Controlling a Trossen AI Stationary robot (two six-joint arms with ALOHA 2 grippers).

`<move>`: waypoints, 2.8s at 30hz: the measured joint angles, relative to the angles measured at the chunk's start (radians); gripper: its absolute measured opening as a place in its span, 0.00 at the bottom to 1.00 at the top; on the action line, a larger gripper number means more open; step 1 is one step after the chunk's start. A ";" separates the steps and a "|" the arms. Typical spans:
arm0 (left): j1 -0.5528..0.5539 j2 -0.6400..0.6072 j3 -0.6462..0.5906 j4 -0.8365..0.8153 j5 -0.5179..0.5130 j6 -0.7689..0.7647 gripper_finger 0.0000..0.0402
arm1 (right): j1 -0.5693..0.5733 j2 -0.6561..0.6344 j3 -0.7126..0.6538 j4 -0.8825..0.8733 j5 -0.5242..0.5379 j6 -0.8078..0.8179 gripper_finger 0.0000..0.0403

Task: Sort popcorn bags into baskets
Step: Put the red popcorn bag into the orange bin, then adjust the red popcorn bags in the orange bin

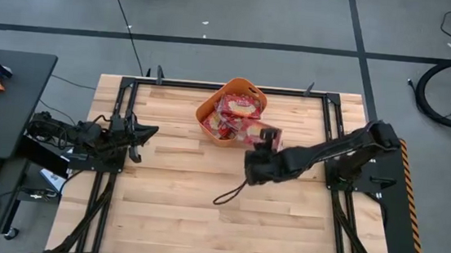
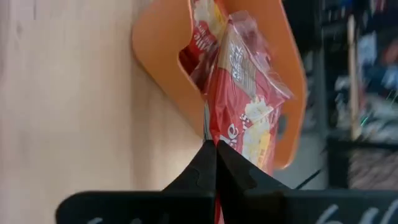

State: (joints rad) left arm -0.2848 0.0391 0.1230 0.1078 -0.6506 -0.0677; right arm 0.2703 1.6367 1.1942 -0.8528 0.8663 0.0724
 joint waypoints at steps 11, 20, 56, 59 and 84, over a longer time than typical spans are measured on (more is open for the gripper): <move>0.000 0.000 0.000 0.000 -0.003 0.001 0.04 | -0.219 -0.019 0.001 0.259 -0.253 -0.807 0.01; 0.000 0.000 0.000 0.002 -0.004 0.001 0.04 | -0.456 0.050 0.000 0.497 -0.463 -1.152 0.02; 0.000 0.000 0.000 -0.001 -0.003 0.001 0.04 | -0.554 0.064 0.001 0.290 -0.602 -0.587 0.26; 0.000 0.000 0.000 -0.001 -0.003 0.000 0.04 | -0.610 0.073 0.001 0.294 -0.636 -0.602 0.22; 0.000 0.000 0.001 -0.001 -0.003 0.001 0.04 | -0.553 0.063 -0.001 0.297 -0.289 -0.614 0.16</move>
State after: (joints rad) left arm -0.2848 0.0388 0.1238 0.1068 -0.6540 -0.0667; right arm -0.2825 1.7000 1.1931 -0.5562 0.5772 -0.5413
